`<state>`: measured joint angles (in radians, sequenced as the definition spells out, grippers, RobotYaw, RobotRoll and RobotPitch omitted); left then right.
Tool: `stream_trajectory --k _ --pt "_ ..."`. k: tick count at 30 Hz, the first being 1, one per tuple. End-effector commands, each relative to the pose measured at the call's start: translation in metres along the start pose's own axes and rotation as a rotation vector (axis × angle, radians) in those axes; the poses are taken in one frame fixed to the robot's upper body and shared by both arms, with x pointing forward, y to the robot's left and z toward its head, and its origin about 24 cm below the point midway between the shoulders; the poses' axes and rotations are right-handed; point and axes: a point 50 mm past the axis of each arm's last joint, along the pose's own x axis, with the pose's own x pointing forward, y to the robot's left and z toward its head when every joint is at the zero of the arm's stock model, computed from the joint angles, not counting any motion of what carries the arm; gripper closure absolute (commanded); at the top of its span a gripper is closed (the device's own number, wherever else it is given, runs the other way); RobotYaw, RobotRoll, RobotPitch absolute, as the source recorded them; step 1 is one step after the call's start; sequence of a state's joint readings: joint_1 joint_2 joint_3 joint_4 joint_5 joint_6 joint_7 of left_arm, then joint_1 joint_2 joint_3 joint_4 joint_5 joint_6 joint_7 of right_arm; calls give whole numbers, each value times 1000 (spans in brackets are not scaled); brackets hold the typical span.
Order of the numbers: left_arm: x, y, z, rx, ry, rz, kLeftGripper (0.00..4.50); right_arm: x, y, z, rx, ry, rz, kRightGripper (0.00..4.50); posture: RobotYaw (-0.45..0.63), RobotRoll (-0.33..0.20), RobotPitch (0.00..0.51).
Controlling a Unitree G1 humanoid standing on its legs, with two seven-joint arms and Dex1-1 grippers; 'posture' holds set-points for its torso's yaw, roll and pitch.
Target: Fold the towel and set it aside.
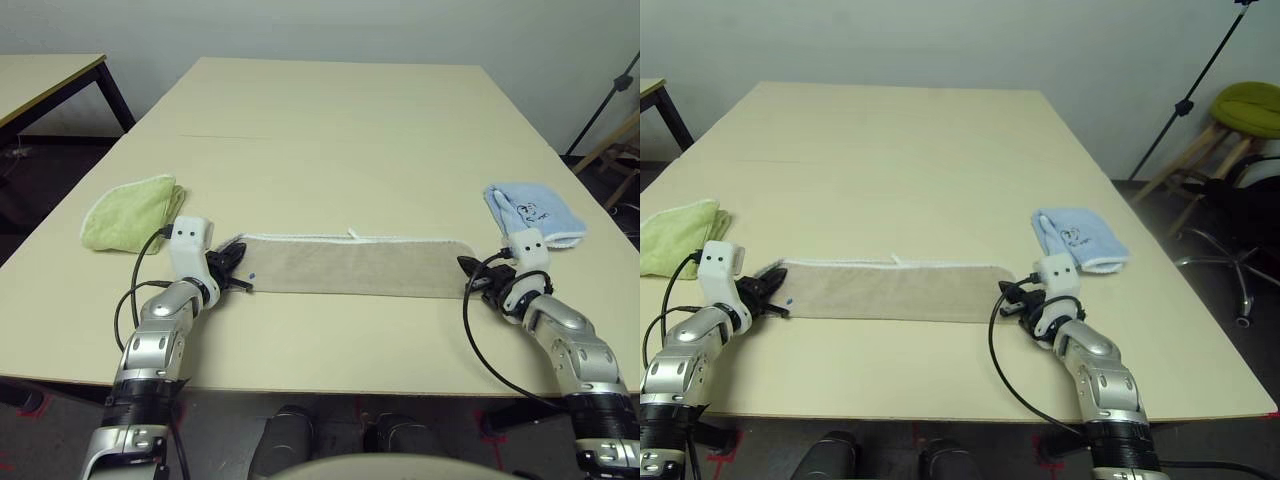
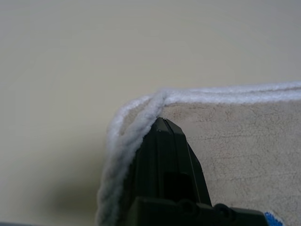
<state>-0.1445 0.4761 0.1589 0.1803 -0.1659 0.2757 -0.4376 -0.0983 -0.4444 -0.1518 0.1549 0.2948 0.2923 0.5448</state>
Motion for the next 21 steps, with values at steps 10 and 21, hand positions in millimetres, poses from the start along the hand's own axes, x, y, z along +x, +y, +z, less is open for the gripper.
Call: stream_trajectory --k 10,21 --pt "-10 -1 25 61 -222 -279 3673 -19 -12 26 252 -184 -1 4500 95 0 59" --pt "-19 22 77 88 -281 -508 0 -69 -12 57 566 -68 -76 561 69 0 93"
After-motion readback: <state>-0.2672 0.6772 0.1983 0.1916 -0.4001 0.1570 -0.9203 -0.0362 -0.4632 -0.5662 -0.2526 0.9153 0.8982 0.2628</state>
